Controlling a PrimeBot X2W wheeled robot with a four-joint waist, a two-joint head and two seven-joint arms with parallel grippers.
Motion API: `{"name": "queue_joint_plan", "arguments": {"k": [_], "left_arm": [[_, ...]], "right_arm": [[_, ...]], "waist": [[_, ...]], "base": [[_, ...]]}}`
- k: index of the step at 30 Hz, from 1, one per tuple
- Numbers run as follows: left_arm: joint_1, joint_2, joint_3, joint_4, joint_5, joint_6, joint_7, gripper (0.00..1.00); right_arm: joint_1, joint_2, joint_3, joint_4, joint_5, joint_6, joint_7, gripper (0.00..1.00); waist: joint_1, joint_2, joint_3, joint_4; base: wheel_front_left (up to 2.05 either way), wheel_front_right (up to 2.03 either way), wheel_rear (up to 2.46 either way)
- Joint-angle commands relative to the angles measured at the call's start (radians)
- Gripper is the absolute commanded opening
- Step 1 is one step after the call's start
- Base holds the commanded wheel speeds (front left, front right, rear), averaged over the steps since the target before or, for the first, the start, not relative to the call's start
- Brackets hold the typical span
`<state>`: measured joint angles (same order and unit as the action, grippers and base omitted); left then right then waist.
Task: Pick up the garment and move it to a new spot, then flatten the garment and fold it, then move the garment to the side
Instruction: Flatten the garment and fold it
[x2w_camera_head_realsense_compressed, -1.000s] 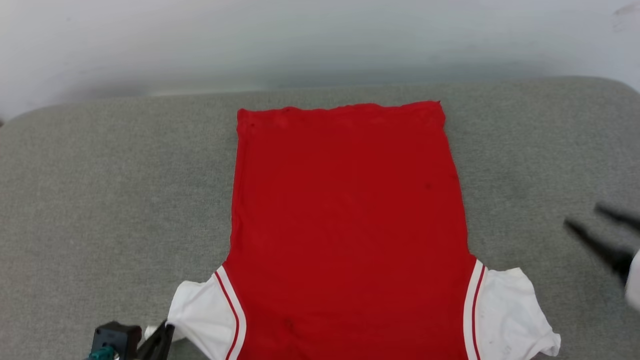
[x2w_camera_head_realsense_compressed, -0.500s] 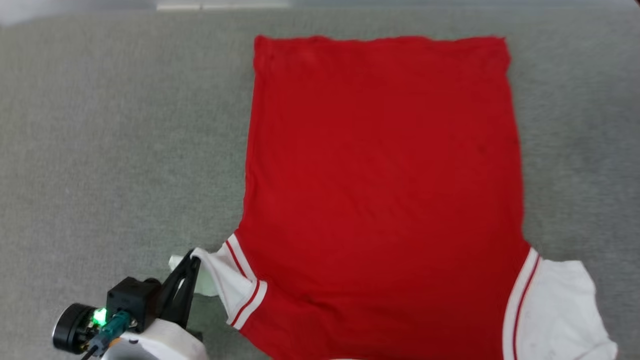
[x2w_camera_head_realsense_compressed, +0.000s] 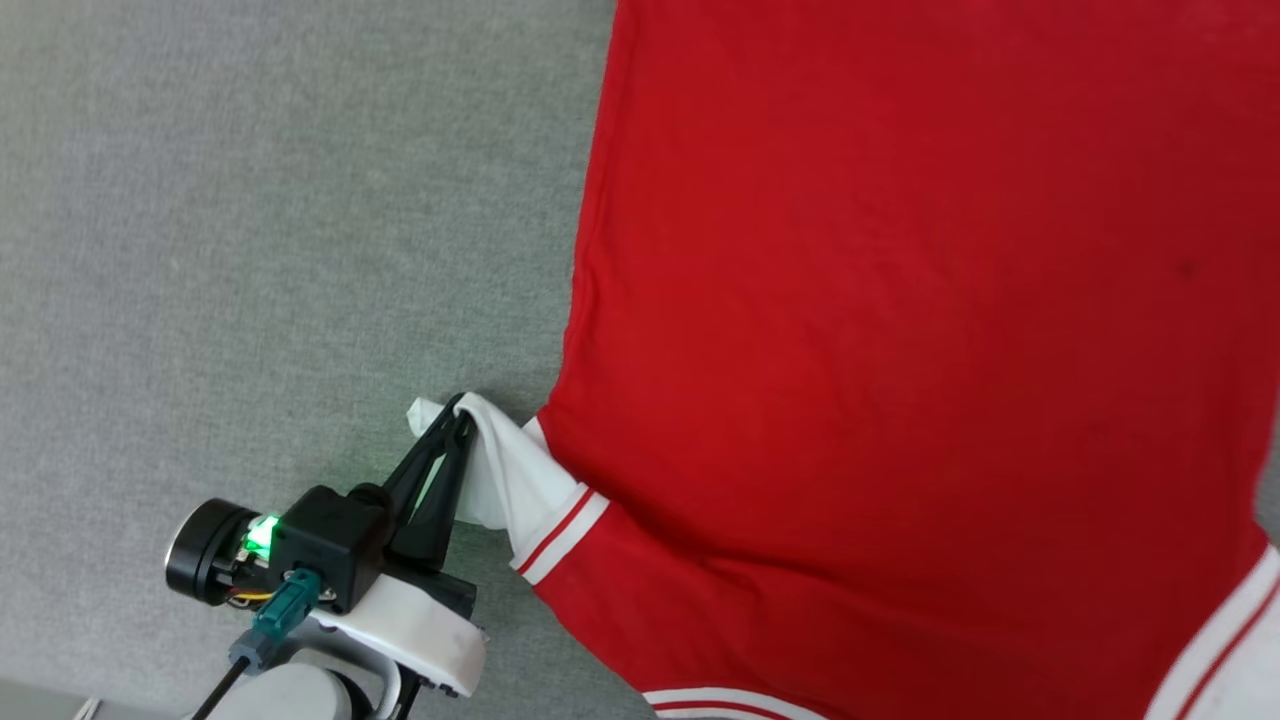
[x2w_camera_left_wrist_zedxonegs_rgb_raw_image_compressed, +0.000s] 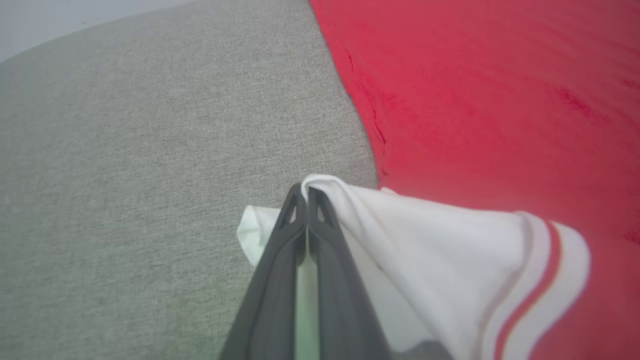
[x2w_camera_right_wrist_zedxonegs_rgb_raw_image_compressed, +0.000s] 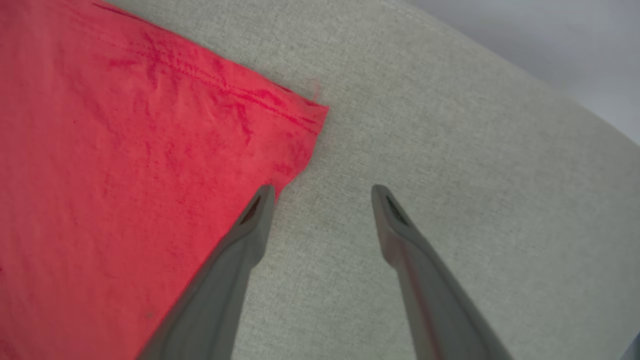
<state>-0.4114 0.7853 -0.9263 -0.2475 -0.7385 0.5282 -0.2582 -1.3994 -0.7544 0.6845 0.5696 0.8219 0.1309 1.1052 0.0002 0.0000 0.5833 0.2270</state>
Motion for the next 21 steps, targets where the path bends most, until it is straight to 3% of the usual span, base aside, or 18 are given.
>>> {"name": "queue_joint_plan", "arguments": {"k": [1, 11, 12, 13, 21], "left_arm": [[-0.021, -0.01, 0.0, -0.004, 0.012, 0.0, -0.001, 0.0], [-0.059, -0.039, -0.013, 0.009, 0.053, -0.003, -0.001, 0.0], [-0.061, -0.04, -0.013, 0.012, 0.054, -0.003, -0.001, 0.0], [-0.063, -0.042, -0.014, 0.014, 0.056, -0.004, -0.001, 0.0], [-0.023, -0.04, 0.003, 0.026, 0.04, 0.001, -0.005, 0.0]], "right_arm": [[-0.016, 0.016, -0.008, 0.014, -0.017, -0.001, 0.02, 1.0], [0.157, 0.066, -0.024, 0.067, -0.045, 0.0, 0.055, 1.0], [0.166, 0.062, -0.026, 0.061, -0.047, 0.0, 0.051, 0.61], [0.17, 0.06, -0.034, 0.053, -0.046, 0.0, 0.04, 0.0], [0.12, 0.036, -0.072, -0.046, -0.039, 0.0, -0.048, 0.0]], "waist": [[-0.0002, 0.0, 0.06, 0.051], [-0.0002, 0.0, 0.105, 0.079], [-0.0002, 0.0, 0.102, 0.077], [-0.0002, 0.0, 0.097, 0.075], [-0.0002, 0.0, 0.012, 0.04]], "base": [[0.0, 0.0, 0.0], [0.0, 0.0, 0.0], [0.0, 0.0, 0.0], [0.0, 0.0, 0.0], [0.0, 0.0, 0.0]]}}
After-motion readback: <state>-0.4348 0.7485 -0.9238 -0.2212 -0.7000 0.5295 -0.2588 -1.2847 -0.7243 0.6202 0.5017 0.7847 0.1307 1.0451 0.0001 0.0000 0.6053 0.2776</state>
